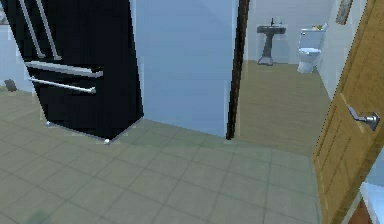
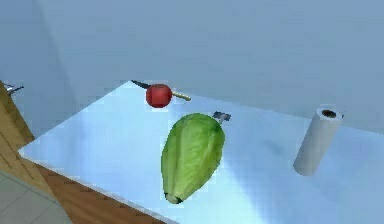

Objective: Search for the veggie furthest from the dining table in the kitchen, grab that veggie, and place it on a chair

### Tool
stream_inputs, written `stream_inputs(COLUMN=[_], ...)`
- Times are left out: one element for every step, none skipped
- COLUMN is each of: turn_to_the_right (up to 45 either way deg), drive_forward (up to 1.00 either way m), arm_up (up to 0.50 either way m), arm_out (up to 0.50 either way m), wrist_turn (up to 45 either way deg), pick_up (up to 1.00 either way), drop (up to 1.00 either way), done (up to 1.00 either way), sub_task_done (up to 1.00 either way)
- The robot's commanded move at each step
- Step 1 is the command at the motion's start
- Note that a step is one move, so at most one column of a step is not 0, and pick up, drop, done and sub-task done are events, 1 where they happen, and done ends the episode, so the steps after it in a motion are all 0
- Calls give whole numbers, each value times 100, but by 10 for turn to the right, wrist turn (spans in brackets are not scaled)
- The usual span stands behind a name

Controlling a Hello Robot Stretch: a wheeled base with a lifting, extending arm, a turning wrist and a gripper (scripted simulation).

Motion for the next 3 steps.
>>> stream_inputs(turn_to_the_right=[0,0,0], drive_forward=[0,0,0], arm_up=[38,0,0], arm_out=[0,50,0], wrist_turn=[0,0,450], pick_up=[0,0,0], drop=[0,0,0], done=[0,0,0], sub_task_done=[0,0,0])
